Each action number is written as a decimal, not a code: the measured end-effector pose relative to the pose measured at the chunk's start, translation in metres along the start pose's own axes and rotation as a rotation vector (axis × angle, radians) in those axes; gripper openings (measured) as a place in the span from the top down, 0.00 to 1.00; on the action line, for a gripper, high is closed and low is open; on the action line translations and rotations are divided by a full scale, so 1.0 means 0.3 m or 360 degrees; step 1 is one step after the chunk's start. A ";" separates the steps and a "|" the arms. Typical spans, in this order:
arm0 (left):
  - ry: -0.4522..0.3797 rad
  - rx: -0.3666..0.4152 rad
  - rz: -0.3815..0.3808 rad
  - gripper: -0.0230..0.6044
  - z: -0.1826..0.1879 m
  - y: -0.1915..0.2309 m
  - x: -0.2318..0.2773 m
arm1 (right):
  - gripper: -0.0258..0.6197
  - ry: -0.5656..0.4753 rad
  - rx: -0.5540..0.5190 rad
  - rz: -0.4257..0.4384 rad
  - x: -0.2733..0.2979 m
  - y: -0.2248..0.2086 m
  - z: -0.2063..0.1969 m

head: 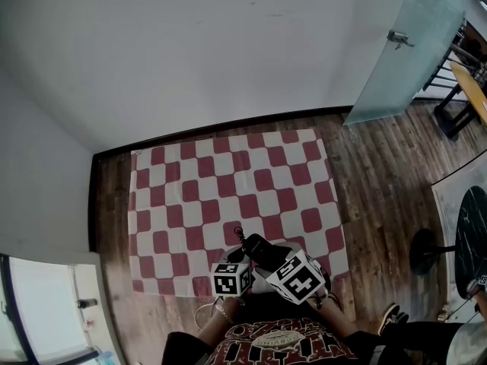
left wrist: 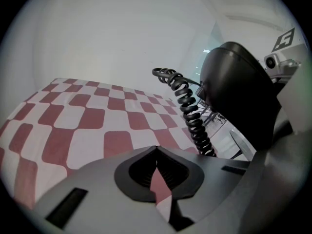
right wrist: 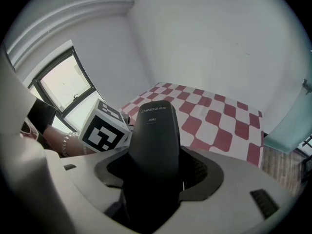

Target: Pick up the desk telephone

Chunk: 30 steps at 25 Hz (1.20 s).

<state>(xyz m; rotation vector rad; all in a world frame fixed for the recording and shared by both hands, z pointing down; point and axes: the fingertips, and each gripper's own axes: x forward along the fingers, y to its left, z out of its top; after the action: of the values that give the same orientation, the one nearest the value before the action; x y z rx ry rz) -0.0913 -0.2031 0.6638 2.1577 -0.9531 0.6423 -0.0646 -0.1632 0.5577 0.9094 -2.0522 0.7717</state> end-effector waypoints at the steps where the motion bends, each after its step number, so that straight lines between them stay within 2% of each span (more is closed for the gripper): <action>1: 0.0003 0.0000 0.0000 0.95 -0.003 0.000 0.001 | 0.51 0.0004 -0.0002 0.0000 -0.005 0.001 0.001; 15: 0.0025 -0.0001 0.0011 0.95 -0.017 0.010 0.010 | 0.51 0.0003 -0.0049 0.0031 -0.076 0.043 0.046; 23: 0.0104 0.0003 0.0015 0.95 -0.067 0.021 0.017 | 0.51 -0.0018 -0.0092 0.0051 -0.112 0.072 0.077; 30: 0.0088 -0.0035 0.0007 0.95 -0.063 0.023 0.017 | 0.51 -0.0031 -0.0109 0.0064 -0.129 0.087 0.095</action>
<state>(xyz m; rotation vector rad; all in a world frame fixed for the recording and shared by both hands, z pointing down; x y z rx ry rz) -0.0965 -0.1947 0.6821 2.1085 -0.9316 0.6869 -0.0782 -0.1566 0.5052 0.8429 -2.1064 0.7117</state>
